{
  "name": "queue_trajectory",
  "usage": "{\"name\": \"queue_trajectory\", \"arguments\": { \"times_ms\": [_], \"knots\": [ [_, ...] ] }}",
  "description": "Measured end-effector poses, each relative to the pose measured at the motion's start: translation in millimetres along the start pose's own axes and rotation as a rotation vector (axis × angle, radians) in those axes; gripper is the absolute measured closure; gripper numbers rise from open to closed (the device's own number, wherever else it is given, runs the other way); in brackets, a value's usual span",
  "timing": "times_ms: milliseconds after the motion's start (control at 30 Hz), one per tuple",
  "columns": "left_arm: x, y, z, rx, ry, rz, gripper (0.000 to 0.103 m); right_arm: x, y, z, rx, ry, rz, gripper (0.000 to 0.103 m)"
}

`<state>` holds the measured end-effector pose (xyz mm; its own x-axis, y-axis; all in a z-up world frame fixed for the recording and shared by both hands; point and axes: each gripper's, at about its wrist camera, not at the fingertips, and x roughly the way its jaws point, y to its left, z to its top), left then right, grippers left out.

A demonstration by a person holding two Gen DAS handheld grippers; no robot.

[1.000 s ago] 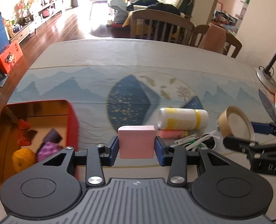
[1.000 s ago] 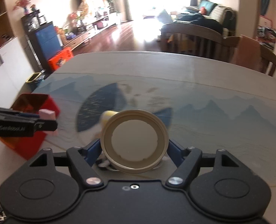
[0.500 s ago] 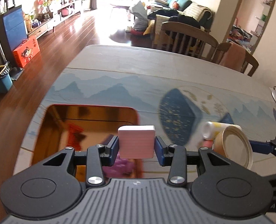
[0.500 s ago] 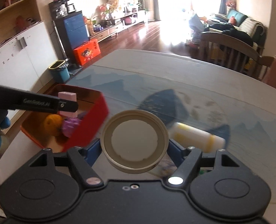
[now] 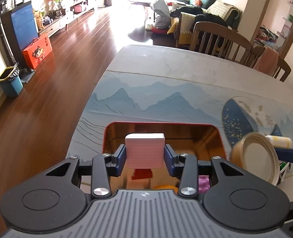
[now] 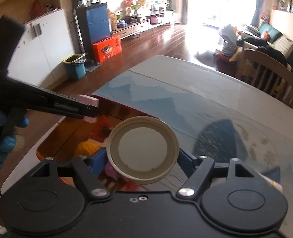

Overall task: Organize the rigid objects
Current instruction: 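Carry pink sponge and tape roll over the tin box with both grippers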

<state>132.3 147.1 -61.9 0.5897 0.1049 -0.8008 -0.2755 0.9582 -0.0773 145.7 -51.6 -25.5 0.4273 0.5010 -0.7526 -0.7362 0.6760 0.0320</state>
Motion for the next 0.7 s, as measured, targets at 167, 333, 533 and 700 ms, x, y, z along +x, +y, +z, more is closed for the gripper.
{"name": "queue_trajectory", "arguments": {
  "times_ms": [167,333,533,700],
  "knots": [
    [16,8,4,0.044,0.013,-0.012,0.063,28,24,12,-0.071,0.028,-0.007,0.028],
    [30,14,6,0.092,0.021,-0.023,0.063,50,37,17,-0.13,0.054,-0.03,0.028],
    [42,12,9,0.121,0.043,-0.046,0.063,64,42,16,-0.137,0.099,-0.029,0.028],
    [51,7,12,0.153,0.06,-0.065,0.063,67,44,19,-0.13,0.115,-0.019,0.028]
  ]
}}
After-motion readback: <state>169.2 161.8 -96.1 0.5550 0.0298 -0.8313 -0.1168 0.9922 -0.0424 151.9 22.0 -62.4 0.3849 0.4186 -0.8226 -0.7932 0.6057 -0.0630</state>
